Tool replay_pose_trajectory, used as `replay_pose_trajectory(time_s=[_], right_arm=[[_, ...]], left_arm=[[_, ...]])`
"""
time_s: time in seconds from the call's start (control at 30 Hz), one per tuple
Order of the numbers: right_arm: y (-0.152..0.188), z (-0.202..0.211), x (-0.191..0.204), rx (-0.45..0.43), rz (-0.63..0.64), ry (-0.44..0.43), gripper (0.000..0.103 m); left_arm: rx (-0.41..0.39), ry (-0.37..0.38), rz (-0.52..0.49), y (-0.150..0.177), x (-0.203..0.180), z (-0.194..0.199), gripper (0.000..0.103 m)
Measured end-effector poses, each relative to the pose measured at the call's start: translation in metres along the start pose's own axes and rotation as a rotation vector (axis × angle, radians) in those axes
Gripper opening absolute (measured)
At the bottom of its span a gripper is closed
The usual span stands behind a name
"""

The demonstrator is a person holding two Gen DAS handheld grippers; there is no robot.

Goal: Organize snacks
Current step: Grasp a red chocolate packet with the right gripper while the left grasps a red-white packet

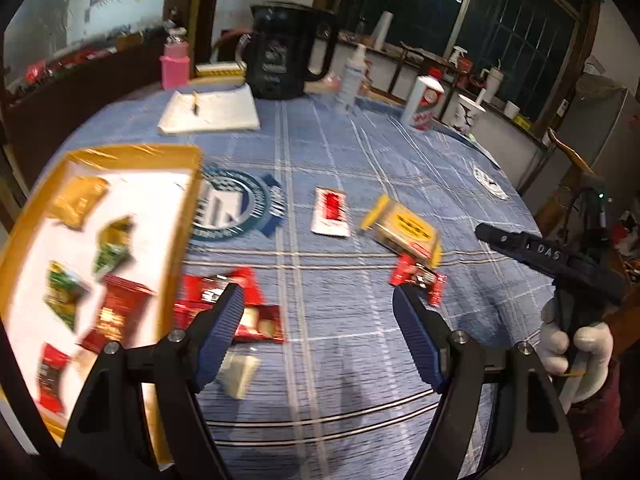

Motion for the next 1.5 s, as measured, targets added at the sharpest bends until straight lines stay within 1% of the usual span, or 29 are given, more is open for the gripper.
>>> replay_pose_trajectory(time_s=[0.07, 0.17, 0.27, 0.4, 0.57, 0.6, 0.63, 0.67, 0.7, 0.73, 0.9, 1.0, 1.17, 1.27, 1.3, 1.33, 1.37, 1.4, 1.43, 1.47, 1.5], right_arm=[[0.007, -0.004, -0.003, 0.023, -0.003, -0.002, 0.050], [0.017, -0.017, 0.006, 0.072, 0.036, -0.030, 0.051], [0.026, -0.040, 0.031, 0.150, 0.142, -0.050, 0.052], [0.037, -0.064, 0.052, 0.197, 0.265, -0.012, 0.052], [0.047, -0.077, 0.064, 0.192, 0.372, 0.064, 0.052], [0.049, -0.078, 0.066, 0.192, 0.397, 0.085, 0.048], [0.049, -0.077, 0.066, 0.190, 0.404, 0.097, 0.037], [0.048, -0.077, 0.066, 0.191, 0.405, 0.103, 0.034], [0.047, -0.077, 0.065, 0.195, 0.395, 0.096, 0.030], [0.045, -0.075, 0.063, 0.198, 0.372, 0.079, 0.029], [0.048, -0.066, 0.053, 0.188, 0.296, 0.011, 0.028], [0.050, -0.060, 0.048, 0.184, 0.264, -0.018, 0.028], [0.051, -0.052, 0.043, 0.184, 0.246, -0.042, 0.028], [0.050, -0.048, 0.041, 0.178, 0.238, -0.052, 0.028], [0.049, -0.047, 0.040, 0.176, 0.236, -0.054, 0.028], [0.049, -0.047, 0.039, 0.173, 0.234, -0.053, 0.028], [0.049, -0.046, 0.038, 0.171, 0.231, -0.053, 0.028], [0.049, -0.046, 0.037, 0.170, 0.227, -0.054, 0.028], [0.049, -0.046, 0.036, 0.169, 0.223, -0.055, 0.028], [0.049, -0.047, 0.036, 0.169, 0.220, -0.055, 0.028], [0.050, -0.047, 0.035, 0.170, 0.218, -0.055, 0.028]], left_arm=[[0.015, 0.017, 0.003, 0.001, -0.007, -0.004, 0.077], [0.013, 0.006, -0.001, 0.003, -0.012, -0.004, 0.077], [0.015, -0.003, 0.010, 0.004, -0.009, -0.006, 0.077], [0.025, -0.011, 0.026, 0.002, -0.001, -0.008, 0.077], [0.049, -0.022, 0.021, -0.013, 0.005, -0.019, 0.077], [0.060, -0.023, 0.017, -0.017, 0.004, -0.024, 0.077], [0.070, -0.024, 0.014, -0.021, 0.003, -0.029, 0.077], [0.079, -0.022, 0.014, -0.025, 0.001, -0.035, 0.077], [0.090, -0.016, 0.012, -0.031, -0.002, -0.043, 0.077], [0.098, -0.011, 0.011, -0.035, -0.004, -0.050, 0.077], [0.164, -0.019, 0.005, -0.059, -0.014, -0.096, 0.077], [0.182, -0.037, -0.009, -0.068, -0.021, -0.119, 0.077], [0.190, -0.098, -0.072, -0.077, -0.035, -0.154, 0.077], [0.193, -0.140, -0.107, -0.077, -0.039, -0.170, 0.077], [0.170, -0.158, -0.130, -0.077, -0.042, -0.170, 0.077], [0.169, -0.172, -0.157, -0.075, -0.045, -0.172, 0.077], [0.159, -0.196, -0.186, -0.074, -0.048, -0.172, 0.075], [0.138, -0.200, -0.211, -0.072, -0.052, -0.169, 0.070], [0.132, -0.184, -0.225, -0.071, -0.055, -0.166, 0.053], [0.134, -0.170, -0.238, -0.070, -0.059, -0.163, 0.030], [0.139, -0.185, -0.249, -0.070, -0.061, -0.161, 0.030]])
Point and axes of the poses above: each gripper's, at about its wrist camera, not at the fingertips, and z roughly against the way its jaws point, x to its left, y to its underside, the point moved 3 cm from there along -z, roughly the way its jaws point, and after that the axes turned 11 degrees about -y, right-handed, at the moved point
